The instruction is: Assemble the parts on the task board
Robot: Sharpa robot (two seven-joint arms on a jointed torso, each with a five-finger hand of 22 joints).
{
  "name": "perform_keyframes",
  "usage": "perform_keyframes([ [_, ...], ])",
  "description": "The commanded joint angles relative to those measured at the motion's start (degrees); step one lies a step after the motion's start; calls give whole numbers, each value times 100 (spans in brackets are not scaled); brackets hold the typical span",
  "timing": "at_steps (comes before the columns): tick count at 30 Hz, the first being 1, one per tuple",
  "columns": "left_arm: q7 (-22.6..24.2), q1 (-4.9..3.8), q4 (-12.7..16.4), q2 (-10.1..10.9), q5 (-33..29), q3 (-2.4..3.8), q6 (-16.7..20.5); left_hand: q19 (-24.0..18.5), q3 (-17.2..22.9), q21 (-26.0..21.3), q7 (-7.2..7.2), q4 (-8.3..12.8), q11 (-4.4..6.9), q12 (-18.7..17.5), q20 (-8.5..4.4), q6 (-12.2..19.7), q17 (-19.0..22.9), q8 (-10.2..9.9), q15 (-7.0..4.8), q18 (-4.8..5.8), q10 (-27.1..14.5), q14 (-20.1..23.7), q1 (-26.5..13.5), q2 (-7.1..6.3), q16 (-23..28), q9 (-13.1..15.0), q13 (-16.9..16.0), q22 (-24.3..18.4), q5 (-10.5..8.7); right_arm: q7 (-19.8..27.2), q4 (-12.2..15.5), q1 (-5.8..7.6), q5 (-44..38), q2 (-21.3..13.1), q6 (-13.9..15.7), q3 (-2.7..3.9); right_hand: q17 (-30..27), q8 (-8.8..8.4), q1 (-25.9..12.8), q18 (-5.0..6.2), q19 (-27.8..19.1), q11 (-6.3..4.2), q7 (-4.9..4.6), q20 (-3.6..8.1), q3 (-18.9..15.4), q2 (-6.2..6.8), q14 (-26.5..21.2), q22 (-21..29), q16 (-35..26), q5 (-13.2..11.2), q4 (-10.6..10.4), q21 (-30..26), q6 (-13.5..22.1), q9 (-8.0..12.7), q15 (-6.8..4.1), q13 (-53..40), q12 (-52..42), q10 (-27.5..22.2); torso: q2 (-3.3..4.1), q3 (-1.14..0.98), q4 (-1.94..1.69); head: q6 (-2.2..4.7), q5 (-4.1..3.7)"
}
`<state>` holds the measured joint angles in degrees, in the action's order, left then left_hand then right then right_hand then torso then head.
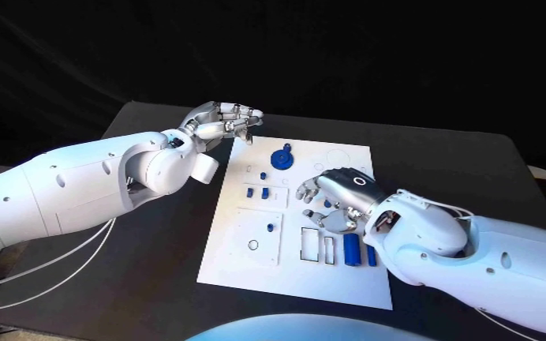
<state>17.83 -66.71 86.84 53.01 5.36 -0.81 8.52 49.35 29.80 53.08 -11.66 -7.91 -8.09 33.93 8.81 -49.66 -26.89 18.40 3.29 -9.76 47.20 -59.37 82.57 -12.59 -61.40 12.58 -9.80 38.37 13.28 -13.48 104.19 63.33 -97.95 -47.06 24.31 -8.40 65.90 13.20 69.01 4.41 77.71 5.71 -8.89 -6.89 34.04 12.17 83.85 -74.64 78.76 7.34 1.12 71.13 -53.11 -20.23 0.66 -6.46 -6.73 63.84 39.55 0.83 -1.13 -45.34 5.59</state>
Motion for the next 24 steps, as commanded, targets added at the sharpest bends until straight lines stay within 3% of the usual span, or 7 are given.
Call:
perform_keyframes([
  [1,24,-4,5,-6,-28,4,-109,10,-4,-39,0,18,-1,-20,28,33,9,-32,39,-75,-42,14,22,11,36,-4,7,-5,12,106,49,175,722,-229,-278,14,-68,-58,11,89,-106,41,-68,-21,-114,98,125,109,-55,46,-15,-161,43,7,65,44,33,-192,-11,7,8,46,-80],
  [5,25,-4,-3,-11,-28,3,-118,12,-5,-39,-2,24,-4,-17,30,34,9,-29,41,-75,-51,16,27,15,36,-3,7,-6,11,241,2,374,998,-509,-597,25,-128,-138,44,135,-229,69,-85,-53,-341,154,104,256,-73,108,-47,-374,158,31,93,110,36,-433,-21,8,16,82,-119],
  [9,27,-3,-9,-19,-28,3,-125,12,-5,-39,-2,24,-4,-17,30,34,9,-29,41,-75,-51,16,27,15,36,-3,7,-6,11,295,-102,461,1018,-643,-912,28,-224,-178,108,164,-313,85,-89,-67,-531,154,64,355,-115,147,-61,-522,216,42,108,155,23,-579,-23,7,17,99,-127],
  [13,27,-3,-16,-23,-28,3,-132,12,-5,-39,-2,24,-4,-17,30,34,9,-29,41,-75,-51,16,27,15,36,-3,7,-6,11,249,-189,486,1009,-665,-1168,23,-287,-215,234,185,-368,95,-87,-80,-710,87,31,425,-136,145,-66,-635,266,51,118,194,-28,-687,-11,-3,12,109,-128],
  [15,25,-3,-22,-23,-28,3,-145,12,-5,-39,-2,24,-4,-17,30,34,9,-29,41,-75,-51,16,27,15,36,-3,7,-6,11,231,-228,485,1007,-652,-1276,17,-283,-214,248,185,-370,96,-86,-81,-719,80,31,427,-133,145,-64,-640,262,50,120,197,-34,-695,-11,3,9,104,-117],
  [24,26,-3,-44,-11,-28,2,-148,12,-5,-39,-2,24,-4,-17,30,34,9,-29,41,-75,-51,16,27,15,36,-3,7,-6,11,222,-324,455,965,-524,-1406,-11,-231,-192,329,175,-324,80,-81,-76,-748,11,52,389,-91,151,-62,-604,203,40,108,197,-153,-624,-5,8,3,88,-115],
])
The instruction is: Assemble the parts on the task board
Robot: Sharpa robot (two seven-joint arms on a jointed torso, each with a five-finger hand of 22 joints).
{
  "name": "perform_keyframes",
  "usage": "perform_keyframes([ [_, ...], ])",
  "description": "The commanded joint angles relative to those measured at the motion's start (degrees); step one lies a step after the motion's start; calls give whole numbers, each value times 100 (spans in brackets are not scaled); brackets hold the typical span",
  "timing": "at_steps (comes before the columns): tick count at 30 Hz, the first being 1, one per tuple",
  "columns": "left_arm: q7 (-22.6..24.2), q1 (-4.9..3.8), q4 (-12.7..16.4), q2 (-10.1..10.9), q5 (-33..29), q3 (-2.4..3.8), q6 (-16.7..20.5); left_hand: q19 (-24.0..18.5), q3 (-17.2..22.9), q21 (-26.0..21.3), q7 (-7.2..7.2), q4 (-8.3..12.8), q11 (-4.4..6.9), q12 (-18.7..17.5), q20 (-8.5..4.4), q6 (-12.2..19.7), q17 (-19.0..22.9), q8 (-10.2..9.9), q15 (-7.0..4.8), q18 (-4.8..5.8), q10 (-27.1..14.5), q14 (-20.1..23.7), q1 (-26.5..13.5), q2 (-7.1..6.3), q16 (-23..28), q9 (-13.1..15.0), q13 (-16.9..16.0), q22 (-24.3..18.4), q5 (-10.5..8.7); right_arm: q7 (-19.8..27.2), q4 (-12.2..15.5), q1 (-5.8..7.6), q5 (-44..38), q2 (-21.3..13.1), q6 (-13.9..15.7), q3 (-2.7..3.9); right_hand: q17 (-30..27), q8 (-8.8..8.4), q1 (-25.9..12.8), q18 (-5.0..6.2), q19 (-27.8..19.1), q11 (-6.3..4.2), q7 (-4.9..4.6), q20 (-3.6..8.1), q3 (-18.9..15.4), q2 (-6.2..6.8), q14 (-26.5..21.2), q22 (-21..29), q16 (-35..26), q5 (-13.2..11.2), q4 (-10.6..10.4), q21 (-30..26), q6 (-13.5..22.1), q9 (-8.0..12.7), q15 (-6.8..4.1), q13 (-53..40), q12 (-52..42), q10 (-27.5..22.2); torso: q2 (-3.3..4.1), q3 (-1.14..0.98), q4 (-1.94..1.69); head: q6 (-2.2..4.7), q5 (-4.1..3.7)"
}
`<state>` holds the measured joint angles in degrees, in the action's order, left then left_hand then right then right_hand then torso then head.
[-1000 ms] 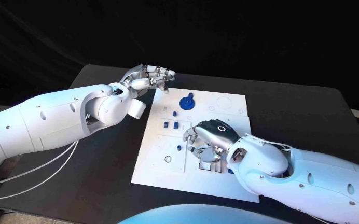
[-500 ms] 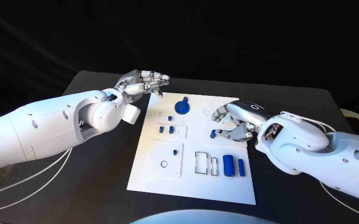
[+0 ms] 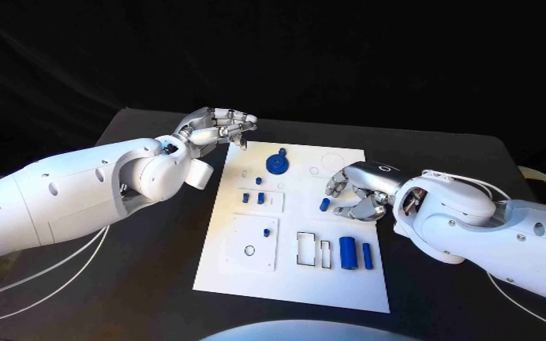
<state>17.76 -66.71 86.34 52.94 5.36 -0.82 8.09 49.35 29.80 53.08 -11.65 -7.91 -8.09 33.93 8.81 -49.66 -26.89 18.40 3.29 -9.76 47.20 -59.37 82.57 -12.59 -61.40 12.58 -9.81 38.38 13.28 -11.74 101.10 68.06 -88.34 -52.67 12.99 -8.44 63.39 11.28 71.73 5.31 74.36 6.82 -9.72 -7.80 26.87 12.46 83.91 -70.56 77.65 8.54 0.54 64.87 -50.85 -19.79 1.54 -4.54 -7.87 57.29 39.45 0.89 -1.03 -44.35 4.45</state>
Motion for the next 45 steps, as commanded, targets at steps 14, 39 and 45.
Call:
perform_keyframes([
  [14,33,-3,19,8,-28,4,-113,14,-13,-40,-5,27,-8,-7,34,38,8,-23,45,-75,-62,17,25,21,32,-1,8,-7,9,58,-180,-145,-9,323,92,-24,201,29,174,-2,310,-73,3,57,316,-264,136,-314,155,-123,-70,381,-249,1,-22,54,-283,426,0,0,1,-22,13],
  [39,19,-3,35,37,-28,4,-126,14,-13,-40,-5,27,-8,-7,34,38,8,-23,45,-75,-62,17,25,21,32,-1,8,-7,9,-22,-225,-184,-228,413,458,-26,295,411,258,-67,493,-282,208,196,874,-569,170,-593,253,-540,-42,667,-862,-203,-187,-1,-469,1051,-4,5,-2,-29,5],
  [45,18,-4,34,39,-28,4,-125,14,-13,-40,-5,27,-8,-7,34,38,8,-23,45,-75,-62,17,25,21,32,-1,8,-7,9,-66,-189,-189,-236,379,673,-25,302,451,269,-70,501,-296,219,211,892,-597,173,-607,257,-547,-27,680,-876,-233,-201,-9,-478,1085,-8,3,-1,-30,-2],
])
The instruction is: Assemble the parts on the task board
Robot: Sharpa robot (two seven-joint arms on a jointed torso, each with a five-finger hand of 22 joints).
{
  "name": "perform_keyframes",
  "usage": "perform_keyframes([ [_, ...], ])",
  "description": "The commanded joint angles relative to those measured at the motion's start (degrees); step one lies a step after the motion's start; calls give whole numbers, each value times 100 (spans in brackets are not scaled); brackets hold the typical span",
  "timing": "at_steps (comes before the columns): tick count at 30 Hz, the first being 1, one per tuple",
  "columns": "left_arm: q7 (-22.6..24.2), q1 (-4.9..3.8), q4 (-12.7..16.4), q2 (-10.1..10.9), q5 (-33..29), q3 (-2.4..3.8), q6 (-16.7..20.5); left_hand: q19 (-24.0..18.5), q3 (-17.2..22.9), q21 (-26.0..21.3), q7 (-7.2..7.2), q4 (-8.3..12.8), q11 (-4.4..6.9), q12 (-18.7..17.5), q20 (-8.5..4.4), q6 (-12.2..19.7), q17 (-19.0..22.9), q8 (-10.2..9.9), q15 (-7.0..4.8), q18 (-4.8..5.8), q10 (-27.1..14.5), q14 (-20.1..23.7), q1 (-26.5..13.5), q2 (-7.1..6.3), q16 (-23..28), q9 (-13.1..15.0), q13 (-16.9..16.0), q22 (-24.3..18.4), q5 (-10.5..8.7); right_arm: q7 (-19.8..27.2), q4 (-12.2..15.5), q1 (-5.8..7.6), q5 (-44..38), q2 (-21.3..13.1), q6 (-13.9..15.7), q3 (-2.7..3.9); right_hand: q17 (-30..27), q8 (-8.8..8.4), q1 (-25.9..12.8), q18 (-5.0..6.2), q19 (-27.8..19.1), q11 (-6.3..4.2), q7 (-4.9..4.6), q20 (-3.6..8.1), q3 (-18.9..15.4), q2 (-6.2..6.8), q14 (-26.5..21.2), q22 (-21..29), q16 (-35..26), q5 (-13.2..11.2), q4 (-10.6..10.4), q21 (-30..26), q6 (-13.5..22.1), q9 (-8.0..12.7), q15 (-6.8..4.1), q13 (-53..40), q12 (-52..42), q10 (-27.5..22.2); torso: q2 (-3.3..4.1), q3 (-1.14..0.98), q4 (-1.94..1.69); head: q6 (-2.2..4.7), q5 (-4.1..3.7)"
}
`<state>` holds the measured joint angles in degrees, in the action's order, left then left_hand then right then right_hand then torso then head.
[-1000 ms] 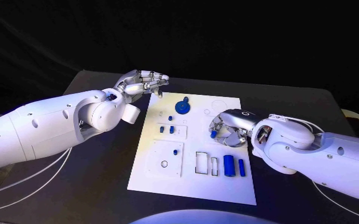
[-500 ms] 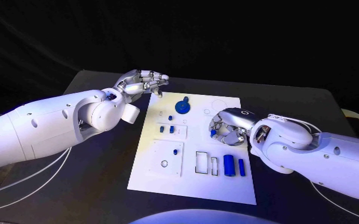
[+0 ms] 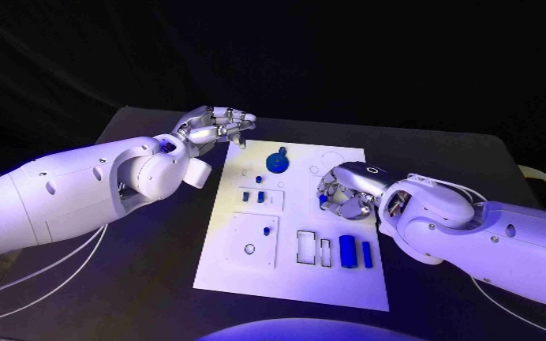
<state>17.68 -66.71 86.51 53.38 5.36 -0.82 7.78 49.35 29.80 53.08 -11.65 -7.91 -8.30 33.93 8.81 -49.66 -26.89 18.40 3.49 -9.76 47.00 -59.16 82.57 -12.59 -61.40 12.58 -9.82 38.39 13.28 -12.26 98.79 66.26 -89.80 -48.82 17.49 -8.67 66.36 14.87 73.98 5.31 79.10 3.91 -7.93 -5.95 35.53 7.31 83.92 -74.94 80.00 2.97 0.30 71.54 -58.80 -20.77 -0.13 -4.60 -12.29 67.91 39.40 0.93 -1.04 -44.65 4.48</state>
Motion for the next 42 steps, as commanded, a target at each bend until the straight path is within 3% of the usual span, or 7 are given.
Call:
perform_keyframes([
  [1,27,-4,17,-5,-28,4,-95,14,-13,-40,-5,27,14,-7,33,38,8,-23,25,-75,-41,-3,25,21,32,0,9,-8,9,-16,51,-8,-77,-14,243,-2,5,92,44,-70,27,-5,41,26,26,-81,172,-170,22,10,-2,13,-81,-135,-35,-3,-36,23,-3,-1,0,0,-5],
  [7,23,-4,11,-5,-28,4,-94,14,-13,-40,-5,27,14,-7,33,38,8,-23,25,-75,-41,-3,25,21,32,0,9,-8,9,-13,200,12,227,-141,366,10,2,113,16,-70,26,-2,41,32,14,-62,173,-170,22,8,-6,9,-79,-153,-37,-2,-27,18,-5,-3,-2,-3,-1],
  [17,19,-3,-8,-26,-28,3,-103,18,-19,-41,-6,29,12,6,37,41,6,-16,27,-76,-52,-3,23,28,27,2,9,-9,9,72,656,159,756,-357,542,43,-1,121,-14,-73,31,2,36,35,7,-50,173,-179,23,11,-17,17,-61,-164,-35,1,-15,7,-15,2,8,-10,33],
  [24,20,-2,-41,-65,-28,3,-117,18,-21,-41,-6,31,12,8,37,42,6,-15,28,-76,-56,-2,24,29,26,3,10,-9,9,181,861,171,832,-156,693,46,2,121,-21,-72,30,5,33,35,9,-48,174,-177,24,14,-19,13,-48,-167,-34,3,-7,-3,-15,-2,1,-15,94],
  [30,25,-2,-82,-109,-28,2,-124,18,-22,-42,-6,32,11,8,38,43,6,-14,28,-76,-62,-1,23,29,26,3,11,-9,9,235,845,19,639,238,773,33,-11,122,-23,-70,24,6,32,35,12,-50,172,-171,20,16,-19,2,-42,-169,-33,4,-3,-7,-12,5,-3,-8,156],
  [33,23,-2,-108,-135,-28,0,-129,19,-22,-42,-6,31,10,8,38,43,6,-12,29,-76,-67,0,22,32,26,4,11,-9,9,280,817,-94,561,449,774,21,-11,122,-24,-67,18,6,32,35,13,-51,172,-163,20,17,-20,-9,-41,-170,-33,4,-3,-7,-6,-1,-9,-9,198],
  [42,23,-1,-133,-178,-28,-2,-131,19,-22,-42,-6,31,10,8,38,43,6,-12,29,-76,-67,0,22,32,26,4,11,-9,9,389,710,-421,437,869,734,-18,-14,123,-25,-64,11,7,30,36,17,-54,171,-155,19,20,-20,-21,-35,-172,-32,4,0,-9,-1,8,1,-46,301],
])
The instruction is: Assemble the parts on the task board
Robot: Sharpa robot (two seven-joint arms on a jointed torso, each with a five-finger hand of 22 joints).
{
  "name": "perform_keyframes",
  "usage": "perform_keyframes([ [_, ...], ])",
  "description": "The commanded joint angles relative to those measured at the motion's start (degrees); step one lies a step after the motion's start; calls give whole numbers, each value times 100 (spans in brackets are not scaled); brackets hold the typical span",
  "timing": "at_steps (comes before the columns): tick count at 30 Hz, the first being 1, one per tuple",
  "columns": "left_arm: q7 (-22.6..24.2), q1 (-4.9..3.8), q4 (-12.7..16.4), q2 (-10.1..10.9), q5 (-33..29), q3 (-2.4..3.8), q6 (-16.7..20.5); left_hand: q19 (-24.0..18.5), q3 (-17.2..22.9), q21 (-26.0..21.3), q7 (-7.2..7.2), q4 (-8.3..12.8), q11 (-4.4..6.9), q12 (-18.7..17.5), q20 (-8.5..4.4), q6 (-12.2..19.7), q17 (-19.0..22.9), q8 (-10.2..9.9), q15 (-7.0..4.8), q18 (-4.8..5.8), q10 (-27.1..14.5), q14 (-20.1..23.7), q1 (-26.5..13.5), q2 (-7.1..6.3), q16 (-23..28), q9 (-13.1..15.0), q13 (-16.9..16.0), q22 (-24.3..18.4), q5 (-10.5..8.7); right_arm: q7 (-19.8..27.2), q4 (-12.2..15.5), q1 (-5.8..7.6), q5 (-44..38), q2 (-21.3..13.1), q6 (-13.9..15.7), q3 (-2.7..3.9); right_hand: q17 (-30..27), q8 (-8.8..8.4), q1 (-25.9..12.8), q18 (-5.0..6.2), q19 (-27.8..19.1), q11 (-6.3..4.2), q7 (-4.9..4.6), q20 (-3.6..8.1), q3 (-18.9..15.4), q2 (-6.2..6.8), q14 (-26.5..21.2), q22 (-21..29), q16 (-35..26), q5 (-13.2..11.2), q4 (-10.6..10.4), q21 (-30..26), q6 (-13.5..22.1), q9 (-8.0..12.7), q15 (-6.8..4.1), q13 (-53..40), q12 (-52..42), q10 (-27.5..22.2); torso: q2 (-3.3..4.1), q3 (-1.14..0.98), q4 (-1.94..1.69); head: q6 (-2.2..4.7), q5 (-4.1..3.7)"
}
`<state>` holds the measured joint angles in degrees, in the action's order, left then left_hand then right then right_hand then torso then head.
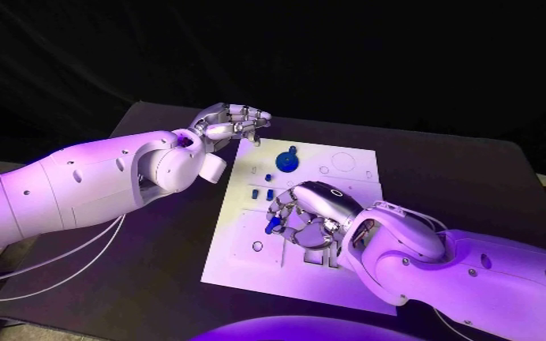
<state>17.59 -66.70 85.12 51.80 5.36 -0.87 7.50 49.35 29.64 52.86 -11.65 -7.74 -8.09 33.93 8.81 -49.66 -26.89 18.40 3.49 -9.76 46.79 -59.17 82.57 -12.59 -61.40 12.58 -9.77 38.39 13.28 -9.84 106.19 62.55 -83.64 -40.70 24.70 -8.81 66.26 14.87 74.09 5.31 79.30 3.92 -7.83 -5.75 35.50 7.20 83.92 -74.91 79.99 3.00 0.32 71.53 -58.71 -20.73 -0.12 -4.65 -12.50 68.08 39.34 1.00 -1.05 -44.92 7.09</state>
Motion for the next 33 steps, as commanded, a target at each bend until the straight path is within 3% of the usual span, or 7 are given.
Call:
perform_keyframes([
  [1,34,-2,7,-23,-27,2,-101,19,-6,-21,-6,15,-11,8,38,43,6,-12,29,-77,-46,0,22,32,26,4,7,-10,9,155,-45,-76,-192,86,9,-7,-4,124,-37,-64,-8,6,20,15,20,-44,171,-158,20,17,-23,-21,-45,-176,-33,9,21,-27,4,2,3,-26,53],
  [18,43,-3,-11,-114,-27,1,-93,19,-9,-23,-3,13,-11,18,41,37,5,-1,31,-77,-56,3,18,41,23,8,7,-11,10,215,-480,-434,-501,543,-110,-53,-7,126,-44,-63,-11,10,14,15,25,-39,171,-156,19,36,-19,-28,-26,-182,-31,10,30,-35,8,-6,1,-92,197],
  [33,36,-3,-5,-107,-27,0,-96,19,-9,-23,-3,13,-11,18,41,37,5,-1,31,-77,-56,3,18,41,23,8,7,-11,10,117,-680,-512,-741,676,-215,-63,-11,131,-54,-64,-10,15,8,14,38,-47,171,-159,19,69,-21,-27,-10,-191,-28,11,37,-39,6,-5,3,-108,187],
])
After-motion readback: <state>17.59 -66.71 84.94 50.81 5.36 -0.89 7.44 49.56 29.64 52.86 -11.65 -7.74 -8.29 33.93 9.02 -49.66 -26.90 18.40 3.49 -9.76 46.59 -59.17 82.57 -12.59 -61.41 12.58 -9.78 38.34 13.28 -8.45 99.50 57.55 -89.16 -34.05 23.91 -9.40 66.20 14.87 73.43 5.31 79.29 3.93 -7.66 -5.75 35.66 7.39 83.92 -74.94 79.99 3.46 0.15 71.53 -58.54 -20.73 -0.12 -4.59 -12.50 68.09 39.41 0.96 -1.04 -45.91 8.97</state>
